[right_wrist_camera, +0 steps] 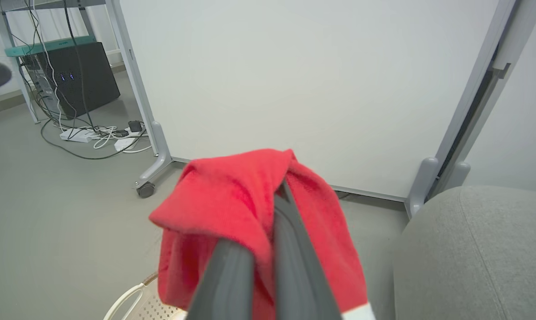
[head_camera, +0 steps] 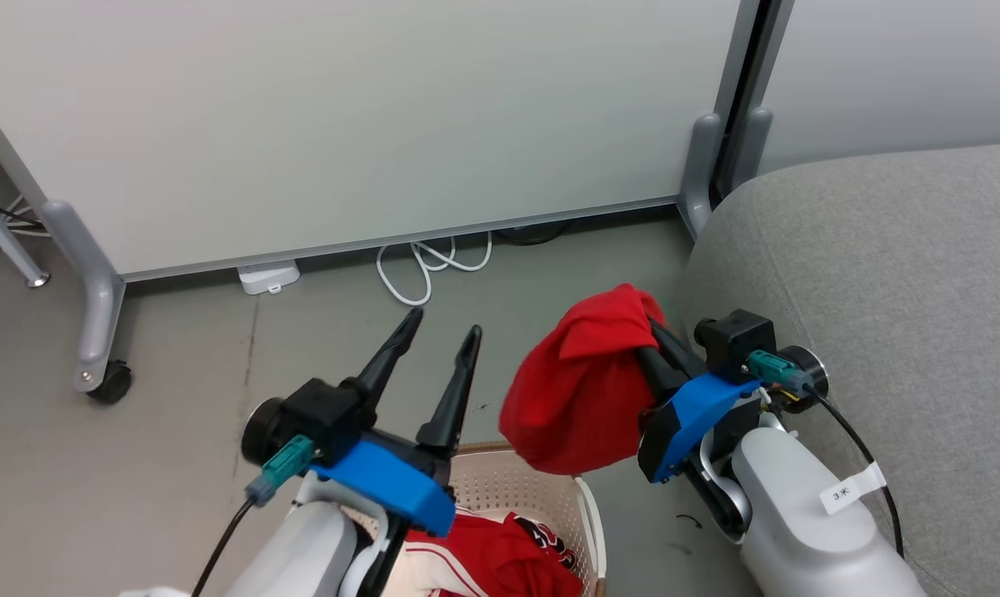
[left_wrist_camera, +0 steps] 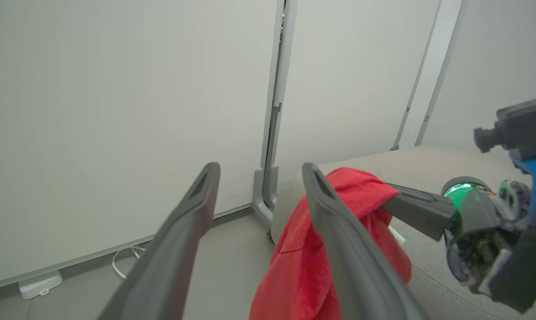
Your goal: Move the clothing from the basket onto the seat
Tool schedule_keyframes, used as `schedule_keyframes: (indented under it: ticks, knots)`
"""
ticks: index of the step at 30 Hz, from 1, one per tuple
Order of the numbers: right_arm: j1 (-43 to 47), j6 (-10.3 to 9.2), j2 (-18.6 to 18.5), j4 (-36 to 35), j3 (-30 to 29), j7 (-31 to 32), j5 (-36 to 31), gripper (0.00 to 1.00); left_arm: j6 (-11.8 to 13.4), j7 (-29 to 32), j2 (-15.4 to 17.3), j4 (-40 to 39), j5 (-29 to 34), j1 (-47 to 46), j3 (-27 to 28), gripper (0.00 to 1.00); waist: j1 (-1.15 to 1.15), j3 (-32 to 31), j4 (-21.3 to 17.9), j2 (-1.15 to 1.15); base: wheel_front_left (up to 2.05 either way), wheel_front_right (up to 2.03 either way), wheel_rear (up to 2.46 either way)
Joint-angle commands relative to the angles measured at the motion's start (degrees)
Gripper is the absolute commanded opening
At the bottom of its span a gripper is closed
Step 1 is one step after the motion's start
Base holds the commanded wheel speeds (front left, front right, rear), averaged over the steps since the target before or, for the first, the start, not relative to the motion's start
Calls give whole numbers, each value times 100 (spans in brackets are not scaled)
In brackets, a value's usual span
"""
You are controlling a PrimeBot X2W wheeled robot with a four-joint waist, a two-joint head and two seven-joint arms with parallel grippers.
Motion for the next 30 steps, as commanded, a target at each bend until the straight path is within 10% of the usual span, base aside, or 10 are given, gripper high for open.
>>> schedule_keyframes:
  ticks: [1,18,30]
  knots:
    - [37,3,-15,-76,-43,-30,-31,0,15,-15,58,-171,105,222,209,100,0,14,-29,0,0,0,0]
    - [206,3,-14,-593,-165,-29,-203,0,-90,-16,85,-815,1048,1952,1839,100,0,104,-837,0,0,0,0]
    - [319,3,-14,-653,-122,-7,-196,0,-155,-15,4,-865,1342,1980,1884,100,0,135,-1947,0,0,0,0]
